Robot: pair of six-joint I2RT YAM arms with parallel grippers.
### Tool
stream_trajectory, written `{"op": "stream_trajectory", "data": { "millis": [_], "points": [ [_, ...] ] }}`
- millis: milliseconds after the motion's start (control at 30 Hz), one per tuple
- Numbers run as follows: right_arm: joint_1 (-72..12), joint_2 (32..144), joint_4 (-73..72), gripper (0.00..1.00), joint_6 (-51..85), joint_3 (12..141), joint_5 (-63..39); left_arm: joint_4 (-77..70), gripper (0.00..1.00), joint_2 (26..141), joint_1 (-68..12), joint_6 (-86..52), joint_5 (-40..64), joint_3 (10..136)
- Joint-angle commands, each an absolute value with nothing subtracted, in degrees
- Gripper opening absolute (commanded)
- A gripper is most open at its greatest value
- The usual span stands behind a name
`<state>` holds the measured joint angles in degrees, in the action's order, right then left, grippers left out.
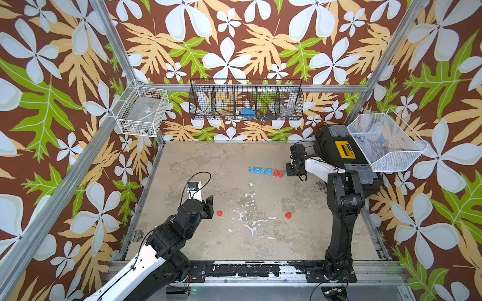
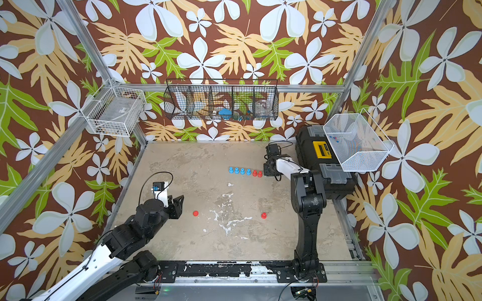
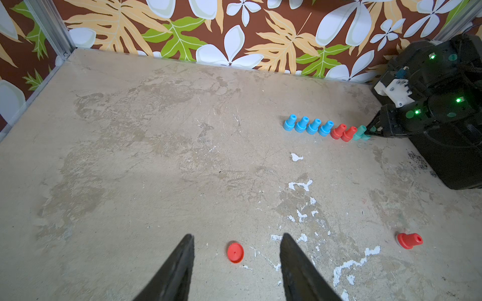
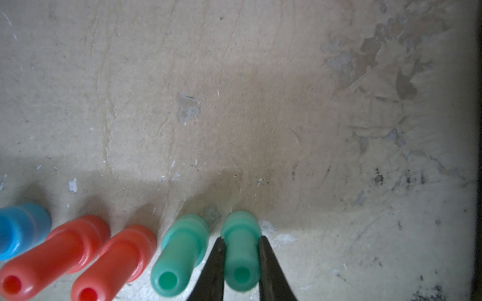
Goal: Close the stamp cap
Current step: Place the stamp at the center of the board.
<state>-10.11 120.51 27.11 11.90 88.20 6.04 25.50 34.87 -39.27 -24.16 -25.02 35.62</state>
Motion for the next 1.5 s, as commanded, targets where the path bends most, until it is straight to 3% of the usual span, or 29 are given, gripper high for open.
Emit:
{"op": "stream_trajectory", "data": {
  "millis": [0,300,800,1167,1467],
  "points": [
    [-10.11,120.67,28.27,0.24,12.04,88.71,6.21,25.5,0.55,34.75,-39.2,-24.61,-25.4,35.69],
    [-10.17,119.81,29.04,0.31,11.86,89.04,5.84,25.58,0.55,34.72,-39.19,-24.61,-25.44,35.68],
    [-10.32,113.81,31.0,0.31,11.92,89.17,5.98,25.58,0.55,34.57,-39.2,-24.61,-25.44,35.68],
    [-17.95,99.81,30.76,0.32,12.13,80.49,8.97,25.56,0.55,34.81,-39.2,-24.61,-25.4,35.73],
    [-26.76,83.27,28.23,0.32,14.65,64.24,7.33,25.56,0.55,34.91,-39.19,-24.61,-25.17,35.7]
  ]
}}
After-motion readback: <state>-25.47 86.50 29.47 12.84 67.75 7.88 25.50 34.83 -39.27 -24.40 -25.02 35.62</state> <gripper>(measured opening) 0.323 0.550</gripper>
